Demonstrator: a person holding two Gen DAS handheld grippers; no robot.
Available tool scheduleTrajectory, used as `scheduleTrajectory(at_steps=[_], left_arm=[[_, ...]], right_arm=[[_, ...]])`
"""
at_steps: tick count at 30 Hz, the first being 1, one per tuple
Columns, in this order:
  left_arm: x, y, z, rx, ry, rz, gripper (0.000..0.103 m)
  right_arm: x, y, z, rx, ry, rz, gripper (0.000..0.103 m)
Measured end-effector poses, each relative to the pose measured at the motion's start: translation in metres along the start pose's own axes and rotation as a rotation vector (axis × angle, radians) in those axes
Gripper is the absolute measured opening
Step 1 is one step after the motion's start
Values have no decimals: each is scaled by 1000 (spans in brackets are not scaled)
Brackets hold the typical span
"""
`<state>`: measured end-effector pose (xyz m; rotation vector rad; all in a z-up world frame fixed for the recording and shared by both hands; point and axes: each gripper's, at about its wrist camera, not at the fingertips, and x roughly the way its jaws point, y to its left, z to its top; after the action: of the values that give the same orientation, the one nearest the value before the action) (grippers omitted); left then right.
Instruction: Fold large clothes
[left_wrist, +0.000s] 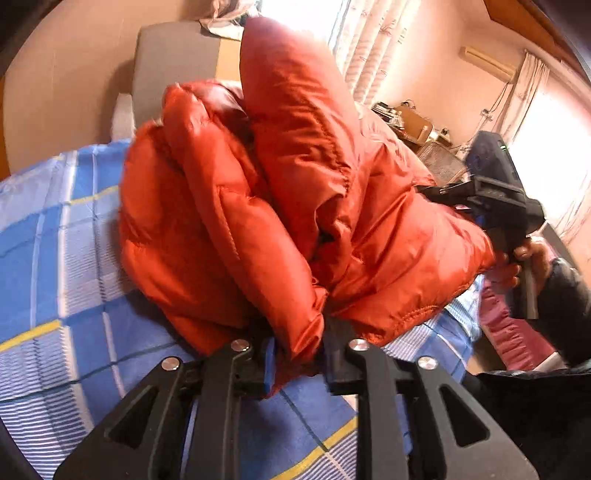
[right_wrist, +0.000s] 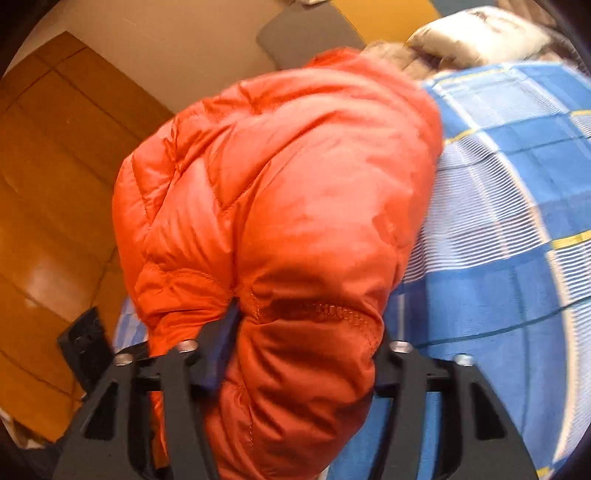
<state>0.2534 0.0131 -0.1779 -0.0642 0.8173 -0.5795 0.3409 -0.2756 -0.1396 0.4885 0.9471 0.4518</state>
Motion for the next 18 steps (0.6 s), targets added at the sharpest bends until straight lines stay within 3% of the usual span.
scheduleTrajectory(at_steps=[5, 13, 18], left_arm=[[-7, -8, 3, 2, -19, 39, 27], [-17, -11, 9, -13, -55, 68, 36], [-24, -13, 6, -12, -72, 74, 45]], right_arm=[[-15, 14, -16, 10, -46, -54, 83], [-61, 30, -38, 20, -107, -116, 88], [-64, 40, -45, 10, -112, -139, 88]])
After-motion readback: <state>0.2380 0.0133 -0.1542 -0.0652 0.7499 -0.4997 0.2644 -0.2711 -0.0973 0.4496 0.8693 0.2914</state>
